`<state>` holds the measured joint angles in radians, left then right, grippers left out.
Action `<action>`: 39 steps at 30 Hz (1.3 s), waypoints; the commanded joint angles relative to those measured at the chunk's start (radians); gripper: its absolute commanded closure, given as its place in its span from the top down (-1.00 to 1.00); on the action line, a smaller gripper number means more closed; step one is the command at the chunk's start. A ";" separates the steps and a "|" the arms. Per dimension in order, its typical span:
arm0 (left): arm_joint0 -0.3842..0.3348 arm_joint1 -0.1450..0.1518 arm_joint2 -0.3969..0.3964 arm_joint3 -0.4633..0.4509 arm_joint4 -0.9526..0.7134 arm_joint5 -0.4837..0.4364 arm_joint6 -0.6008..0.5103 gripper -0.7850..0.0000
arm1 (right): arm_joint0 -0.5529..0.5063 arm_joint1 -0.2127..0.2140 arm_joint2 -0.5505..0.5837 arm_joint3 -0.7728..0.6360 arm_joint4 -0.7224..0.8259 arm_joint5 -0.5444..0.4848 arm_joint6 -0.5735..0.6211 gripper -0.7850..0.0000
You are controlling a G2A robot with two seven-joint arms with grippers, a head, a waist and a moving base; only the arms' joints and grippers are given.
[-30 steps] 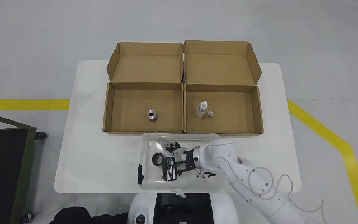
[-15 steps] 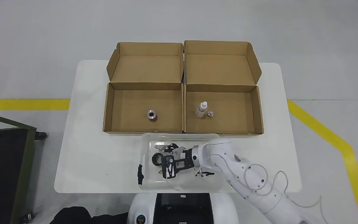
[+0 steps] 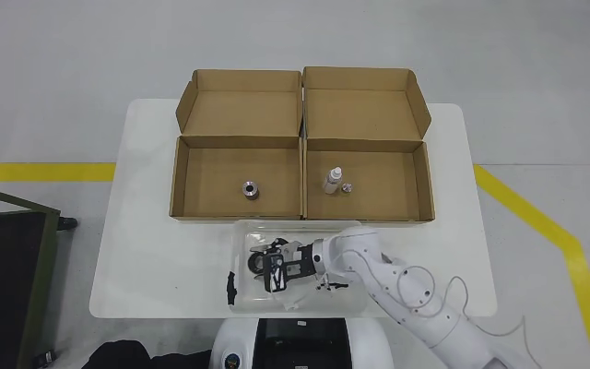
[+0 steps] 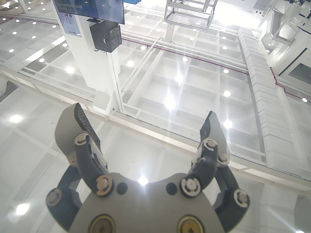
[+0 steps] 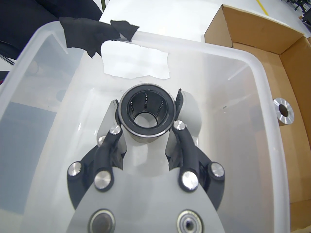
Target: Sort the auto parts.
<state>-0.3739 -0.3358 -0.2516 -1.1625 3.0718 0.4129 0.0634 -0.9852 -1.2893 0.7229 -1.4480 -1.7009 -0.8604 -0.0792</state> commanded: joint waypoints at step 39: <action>0.000 0.000 0.000 0.000 0.000 0.000 0.000 1.00 | -0.113 0.062 0.234 -0.335 0.321 -0.069 0.111 -1.00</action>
<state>-0.3739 -0.3358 -0.2516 -1.1625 3.0718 0.4129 0.0634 -1.0954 -1.2288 0.9502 -1.7790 -1.3872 -0.9307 0.0328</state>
